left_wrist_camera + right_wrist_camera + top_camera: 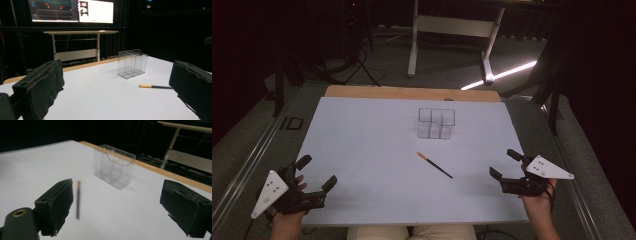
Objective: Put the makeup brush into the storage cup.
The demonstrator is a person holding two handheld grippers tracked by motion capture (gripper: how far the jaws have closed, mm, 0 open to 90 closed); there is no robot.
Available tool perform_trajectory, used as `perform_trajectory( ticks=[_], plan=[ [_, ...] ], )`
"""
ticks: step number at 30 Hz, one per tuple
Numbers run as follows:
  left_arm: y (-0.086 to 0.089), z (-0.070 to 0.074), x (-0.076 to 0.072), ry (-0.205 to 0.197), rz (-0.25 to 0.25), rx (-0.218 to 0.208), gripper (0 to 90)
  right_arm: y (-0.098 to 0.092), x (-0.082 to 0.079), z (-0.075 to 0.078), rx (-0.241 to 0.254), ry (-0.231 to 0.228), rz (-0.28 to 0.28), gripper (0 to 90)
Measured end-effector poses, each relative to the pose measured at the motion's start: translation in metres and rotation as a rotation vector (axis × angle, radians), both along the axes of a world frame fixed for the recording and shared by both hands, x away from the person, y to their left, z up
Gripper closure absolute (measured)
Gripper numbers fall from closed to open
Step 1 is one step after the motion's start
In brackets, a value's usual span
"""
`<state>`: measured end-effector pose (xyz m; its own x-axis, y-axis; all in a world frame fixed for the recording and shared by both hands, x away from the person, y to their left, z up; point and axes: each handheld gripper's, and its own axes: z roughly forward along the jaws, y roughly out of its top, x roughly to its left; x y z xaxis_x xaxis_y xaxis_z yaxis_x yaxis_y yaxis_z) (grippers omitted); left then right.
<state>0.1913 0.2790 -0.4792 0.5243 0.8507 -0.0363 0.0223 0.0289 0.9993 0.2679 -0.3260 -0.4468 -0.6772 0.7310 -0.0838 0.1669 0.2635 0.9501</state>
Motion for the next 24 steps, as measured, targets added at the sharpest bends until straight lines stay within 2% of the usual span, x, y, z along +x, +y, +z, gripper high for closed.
perform_trajectory(
  ticks=[3, 8, 11, 15, 16, 20, 24],
  plan=[
    [0.001, 0.0, 0.001, -0.001, 0.003, -0.014, 0.3, -0.001, 0.0, -0.004, 0.02, 0.001, 0.006, 11.6],
    [0.0, -0.001, 0.002, 0.005, 0.001, -0.004, 0.3, -0.002, -0.002, -0.002, 0.041, -0.006, 0.011, 11.6],
    [-0.001, 0.0, 0.001, -0.001, 0.002, 0.007, 0.3, -0.002, 0.001, -0.003, 0.03, 0.088, 0.014, 11.6],
    [-0.002, 0.0, 0.002, -0.001, 0.002, 0.012, 0.3, -0.005, 0.001, -0.001, 0.056, 0.099, 0.022, 11.6],
    [-0.002, 0.0, 0.002, 0.0, 0.001, 0.016, 0.3, -0.008, -0.001, 0.003, 0.087, 0.092, 0.035, 11.1],
    [-0.002, -0.001, 0.004, 0.005, -0.001, 0.018, 0.3, -0.007, -0.003, 0.006, 0.077, 0.096, 0.053, 10.8],
    [-0.002, -0.001, 0.004, 0.003, -0.001, 0.018, 0.3, 0.0, -0.005, 0.007, 0.032, 0.099, 0.072, 10.7]
  ],
)
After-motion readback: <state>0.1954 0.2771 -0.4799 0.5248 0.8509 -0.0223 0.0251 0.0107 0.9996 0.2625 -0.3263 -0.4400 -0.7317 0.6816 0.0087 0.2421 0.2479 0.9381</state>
